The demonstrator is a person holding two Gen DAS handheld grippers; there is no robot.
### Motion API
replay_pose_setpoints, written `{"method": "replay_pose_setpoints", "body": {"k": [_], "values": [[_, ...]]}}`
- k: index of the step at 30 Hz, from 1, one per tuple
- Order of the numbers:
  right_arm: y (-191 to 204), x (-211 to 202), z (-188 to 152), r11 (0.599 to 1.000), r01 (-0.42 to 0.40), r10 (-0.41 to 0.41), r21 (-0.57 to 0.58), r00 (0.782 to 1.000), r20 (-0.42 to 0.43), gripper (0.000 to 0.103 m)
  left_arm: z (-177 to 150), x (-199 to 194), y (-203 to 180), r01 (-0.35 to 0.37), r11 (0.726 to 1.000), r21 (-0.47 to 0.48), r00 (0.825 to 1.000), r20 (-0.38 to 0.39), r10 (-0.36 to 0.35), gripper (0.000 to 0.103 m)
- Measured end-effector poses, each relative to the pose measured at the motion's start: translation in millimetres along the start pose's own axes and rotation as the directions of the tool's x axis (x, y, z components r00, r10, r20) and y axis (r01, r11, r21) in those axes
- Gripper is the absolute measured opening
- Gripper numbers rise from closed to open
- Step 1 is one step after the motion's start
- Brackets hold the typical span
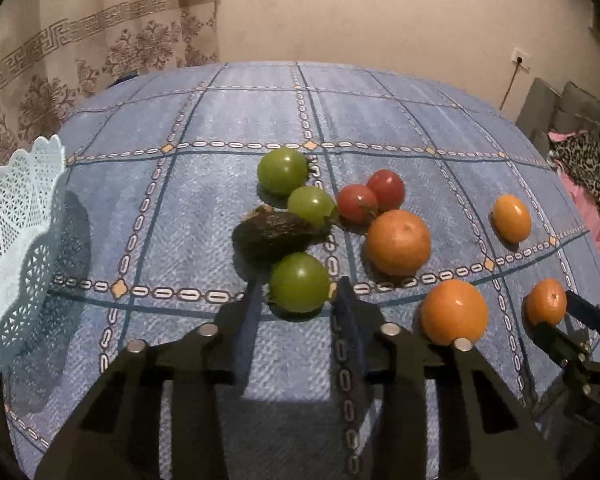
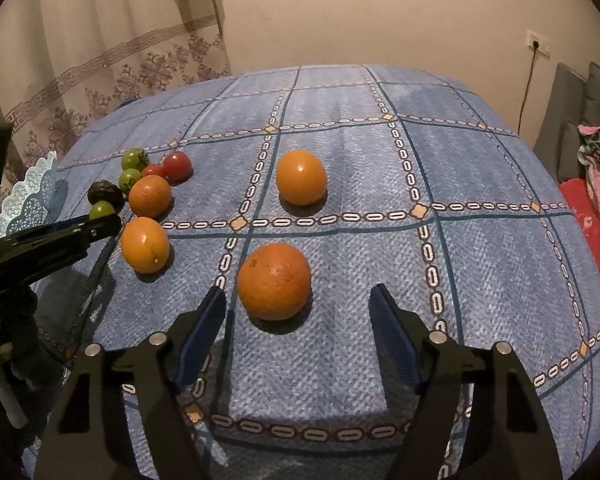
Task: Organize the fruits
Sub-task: 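Grasp a green tomato with the left tool while the right tool grasps a large orange, then carry the green tomato into the basket and open the left tool while the right carries the orange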
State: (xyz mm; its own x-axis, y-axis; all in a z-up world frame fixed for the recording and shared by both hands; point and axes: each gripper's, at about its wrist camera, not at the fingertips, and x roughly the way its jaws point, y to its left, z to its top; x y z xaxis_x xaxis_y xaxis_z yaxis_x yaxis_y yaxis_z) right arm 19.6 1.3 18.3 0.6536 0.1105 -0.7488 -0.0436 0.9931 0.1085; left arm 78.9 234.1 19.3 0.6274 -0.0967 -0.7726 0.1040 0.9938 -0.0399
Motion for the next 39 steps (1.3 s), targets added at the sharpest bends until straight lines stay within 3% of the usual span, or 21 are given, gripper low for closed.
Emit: {"method": "replay_pose_setpoints", "body": {"k": [2, 10, 20, 39], "values": [[1.6, 1.1, 0.2, 1.000, -0.001, 0.001, -0.006, 1.000, 0.000, 0.073, 0.1, -0.7, 1.8, 0.014, 1.000, -0.008, 1.000, 0.004, -0.014, 0.030], [4.8, 7.7, 4.5, 1.000, 0.005, -0.005, -0.013, 1.000, -0.007, 0.064, -7.7, -9.0, 1.0, 0.034, 0.999, -0.015, 0.999, 0.013, -0.034, 0.030], [12.9, 7.6, 3.5, 0.999, -0.016, 0.015, -0.043, 1.000, -0.005, 0.037, -17.1, -26.3, -2.5, 0.042, 0.999, -0.014, 0.998, 0.041, -0.041, 0.030], [9.8, -7.6, 1.9, 1.000, -0.028, 0.028, 0.004, 0.999, 0.025, 0.037, -26.1, -48.1, 4.7, 0.034, 0.999, -0.025, 0.997, 0.076, -0.032, 0.030]]}}
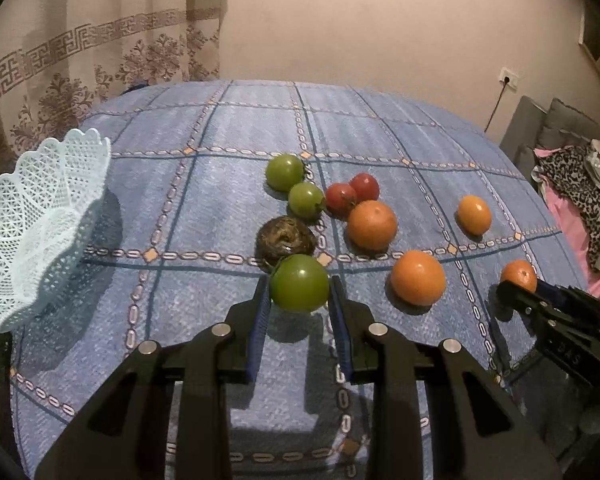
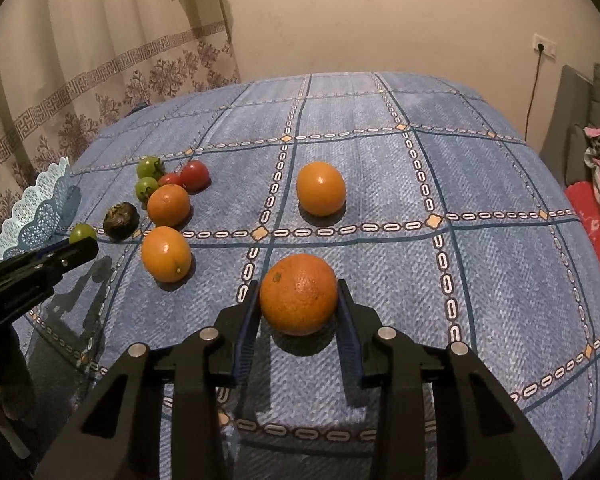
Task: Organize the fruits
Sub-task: 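Carry the green tomato into the basket and open the left tool while the right carries the orange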
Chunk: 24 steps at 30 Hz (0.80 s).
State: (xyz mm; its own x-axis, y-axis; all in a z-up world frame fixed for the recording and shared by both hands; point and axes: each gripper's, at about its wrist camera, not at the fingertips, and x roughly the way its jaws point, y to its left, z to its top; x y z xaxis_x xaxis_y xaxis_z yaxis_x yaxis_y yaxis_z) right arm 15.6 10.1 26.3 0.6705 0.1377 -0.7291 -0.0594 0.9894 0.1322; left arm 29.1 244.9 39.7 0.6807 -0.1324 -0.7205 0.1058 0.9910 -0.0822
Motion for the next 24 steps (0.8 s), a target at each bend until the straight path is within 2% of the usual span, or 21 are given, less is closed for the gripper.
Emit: {"method": "replay_pose_setpoints", "body": {"k": [7, 14, 24], "values": [[8.6, -4.6, 4.5, 1.000, -0.004, 0.004, -0.006, 1.000, 0.012, 0.037, 5.4, -17.2, 14.9, -0.081, 0.997, -0.003, 0.994, 0.068, 0.081, 0.030], [34.6, -6.6, 14.8, 0.999, -0.020, 0.021, -0.044, 0.999, 0.024, 0.037, 13.3, -36.8, 51.4, -0.159, 0.986, -0.057, 0.978, 0.131, 0.165, 0.030], [85.6, -2.8, 28.9, 0.991, -0.067, 0.070, -0.113, 0.997, 0.026, 0.037, 17.6, -47.5, 110.0, -0.260, 0.955, -0.145, 0.947, 0.153, 0.281, 0.030]]}}
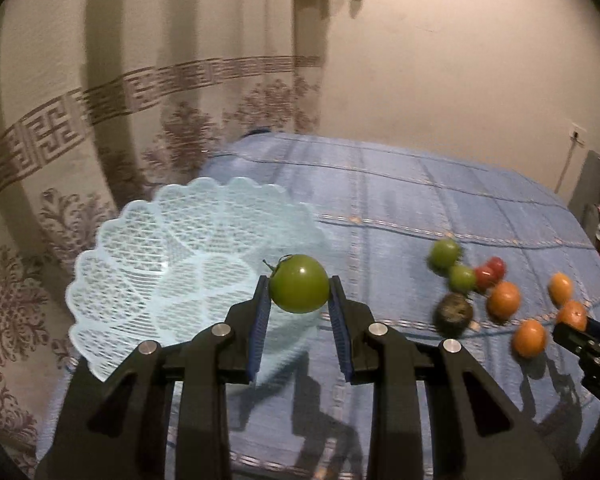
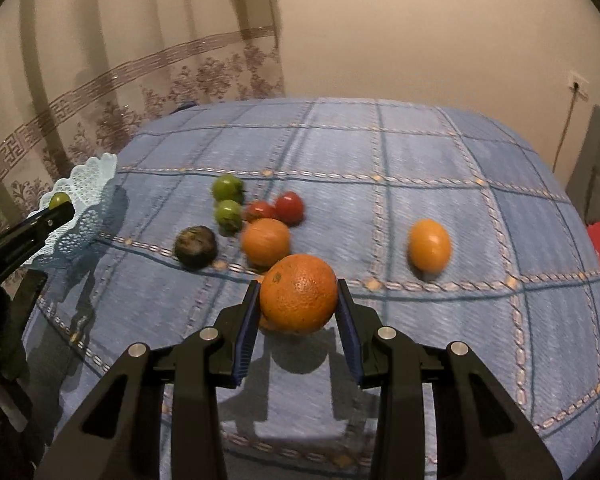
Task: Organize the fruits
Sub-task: 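Carry the green tomato into the basket and open the left tool while the right carries the orange, then lower the large orange into the basket and open the right tool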
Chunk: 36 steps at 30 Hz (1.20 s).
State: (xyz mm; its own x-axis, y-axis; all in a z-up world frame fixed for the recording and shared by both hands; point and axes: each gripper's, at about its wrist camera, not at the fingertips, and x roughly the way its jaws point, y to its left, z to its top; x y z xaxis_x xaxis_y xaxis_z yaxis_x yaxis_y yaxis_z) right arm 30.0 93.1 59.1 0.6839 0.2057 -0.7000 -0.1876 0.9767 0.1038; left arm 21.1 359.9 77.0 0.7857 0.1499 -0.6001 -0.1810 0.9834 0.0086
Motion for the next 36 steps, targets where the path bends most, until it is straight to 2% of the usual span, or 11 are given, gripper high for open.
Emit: {"method": "replay_pose_setpoints", "body": {"k": [9, 19, 31, 33, 36], "values": [[51.4, 10.7, 22.8, 0.996, -0.062, 0.062, -0.064, 0.998, 0.005, 0.037, -0.4, 22.2, 44.7, -0.080, 0.994, -0.077, 0.997, -0.020, 0.079, 0.030], [109.0, 21.1, 47.3, 0.982, -0.149, 0.151, -0.117, 0.989, 0.008, 0.037, -3.6, 30.3, 75.2, -0.102, 0.983, -0.154, 0.994, -0.042, 0.097, 0.030], [169.3, 37.8, 70.7, 0.956, -0.243, 0.247, -0.165, 0.969, 0.000, 0.037, -1.6, 28.9, 91.6, -0.136, 0.967, -0.215, 0.991, -0.044, 0.130, 0.031], [176.0, 39.6, 72.4, 0.953, -0.250, 0.254, -0.170, 0.967, -0.002, 0.037, -1.5, 29.8, 94.7, -0.140, 0.963, -0.230, 0.990, -0.050, 0.132, 0.035], [186.7, 44.6, 74.8, 0.948, -0.262, 0.266, -0.182, 0.964, -0.005, 0.037, 0.5, 27.1, 97.9, -0.157, 0.957, -0.243, 0.988, -0.038, 0.152, 0.047]]}}
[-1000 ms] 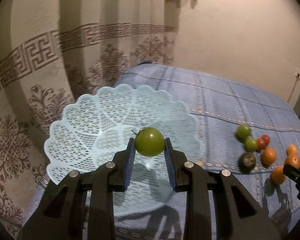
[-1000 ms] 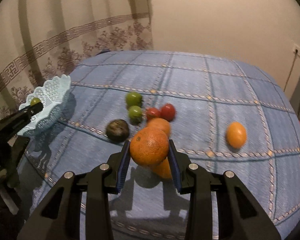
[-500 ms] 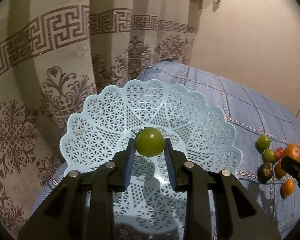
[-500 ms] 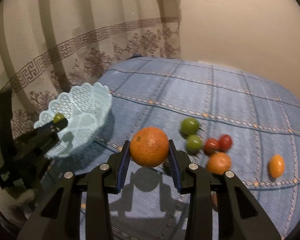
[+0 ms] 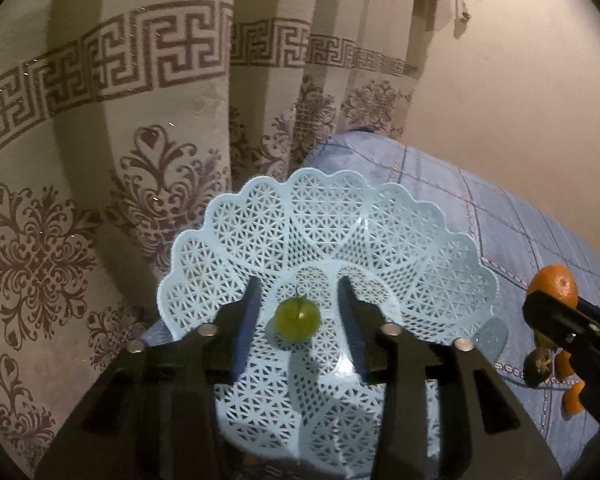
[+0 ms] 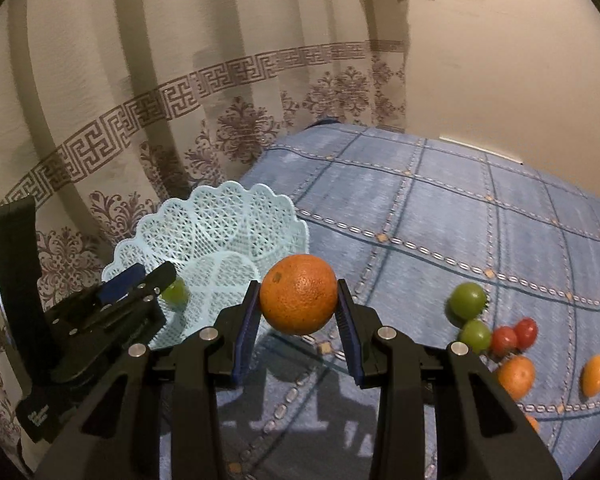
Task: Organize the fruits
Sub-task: 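Lower the large orange into the basket and open the right tool, then withdraw both open tools from the basket back toward the remaining fruit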
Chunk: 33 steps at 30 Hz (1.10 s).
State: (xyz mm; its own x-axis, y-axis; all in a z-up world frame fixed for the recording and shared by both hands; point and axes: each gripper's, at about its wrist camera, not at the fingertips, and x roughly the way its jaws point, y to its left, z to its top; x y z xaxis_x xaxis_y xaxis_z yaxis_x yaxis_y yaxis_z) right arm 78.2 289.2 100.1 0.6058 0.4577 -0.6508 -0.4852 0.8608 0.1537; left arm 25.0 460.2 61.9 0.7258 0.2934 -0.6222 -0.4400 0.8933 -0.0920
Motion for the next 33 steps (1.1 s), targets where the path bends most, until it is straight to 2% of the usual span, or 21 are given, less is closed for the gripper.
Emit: {"method": "replay_pose_setpoints", "body": {"k": [4, 13, 15, 33], "values": [[9.0, 9.2, 3.4, 1.000, -0.018, 0.018, -0.011, 1.000, -0.007, 0.037, 3.1, -4.9, 4.4, -0.015, 1.000, -0.017, 1.000, 0.025, 0.016, 0.058], [17.9, 24.9, 6.7, 0.999, -0.048, 0.048, -0.015, 0.998, -0.031, 0.038, 4.5, -9.3, 16.3, -0.048, 0.997, -0.060, 0.998, 0.048, 0.051, 0.074], [16.6, 24.8, 7.0, 0.999, -0.051, 0.050, -0.011, 0.998, -0.023, 0.051, 4.0, -10.2, 17.1, -0.054, 0.997, -0.063, 0.997, 0.054, 0.057, 0.078], [-0.4, 19.3, 2.5, 0.999, -0.004, 0.004, 0.037, 1.000, -0.020, 0.055, 3.1, -9.9, 8.8, -0.046, 0.998, -0.034, 0.996, 0.071, 0.049, 0.092]]}}
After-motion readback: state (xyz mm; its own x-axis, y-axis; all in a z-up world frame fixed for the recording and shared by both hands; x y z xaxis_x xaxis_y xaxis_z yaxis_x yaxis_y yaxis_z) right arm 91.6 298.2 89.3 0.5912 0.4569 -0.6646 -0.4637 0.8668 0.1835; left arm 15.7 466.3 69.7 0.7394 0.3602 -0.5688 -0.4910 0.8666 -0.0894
